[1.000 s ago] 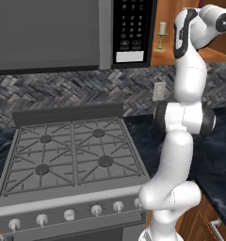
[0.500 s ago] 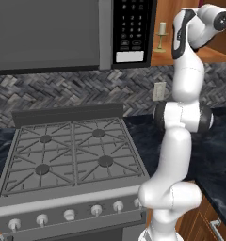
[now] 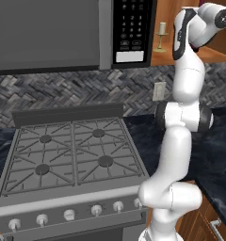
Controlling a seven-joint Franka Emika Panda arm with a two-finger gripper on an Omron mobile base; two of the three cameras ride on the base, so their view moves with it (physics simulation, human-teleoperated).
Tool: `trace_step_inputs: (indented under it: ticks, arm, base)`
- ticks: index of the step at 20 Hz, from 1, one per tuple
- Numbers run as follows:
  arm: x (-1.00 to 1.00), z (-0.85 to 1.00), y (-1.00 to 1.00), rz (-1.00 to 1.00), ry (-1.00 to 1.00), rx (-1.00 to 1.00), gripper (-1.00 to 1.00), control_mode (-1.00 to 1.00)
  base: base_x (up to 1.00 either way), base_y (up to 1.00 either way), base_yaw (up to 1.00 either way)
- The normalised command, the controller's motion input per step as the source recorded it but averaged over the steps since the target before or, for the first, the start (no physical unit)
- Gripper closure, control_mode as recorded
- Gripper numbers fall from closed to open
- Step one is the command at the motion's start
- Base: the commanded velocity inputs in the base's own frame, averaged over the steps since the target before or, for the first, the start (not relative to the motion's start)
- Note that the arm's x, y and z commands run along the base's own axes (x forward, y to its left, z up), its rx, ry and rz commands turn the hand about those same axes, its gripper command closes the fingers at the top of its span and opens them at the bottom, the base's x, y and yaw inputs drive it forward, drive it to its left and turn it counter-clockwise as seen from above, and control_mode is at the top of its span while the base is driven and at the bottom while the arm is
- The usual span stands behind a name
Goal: Get the candle and the wine from the cabinet and move them to the dining counter.
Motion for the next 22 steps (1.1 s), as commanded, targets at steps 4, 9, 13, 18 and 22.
trace_step_inputs:
  ticks: [4, 9, 13, 18, 22]
  arm:
    - [0.0, 0.0, 0.0, 0.0, 0.0, 0.0, -1.0, -1.0]
    - [0.0, 0.0, 0.0, 0.0, 0.0, 0.0, -1.0, -1.0]
    - [0.0, 0.0, -0.05, 0.0, 0.0, 0.0, -1.0, -1.0]
    - [0.0, 0.0, 0.0, 0.0, 0.0, 0.0, 1.0, -1.0]
    - [0.0, 0.0, 0.0, 0.0, 0.0, 0.0, 1.0, -1.0]
  base:
    - [0.0, 0.0, 0.0]
    - [0.0, 0.0, 0.0]
    - [0.0, 0.0, 0.0]
    - [0.0, 0.0, 0.0]
    - [0.0, 0.0, 0.0]
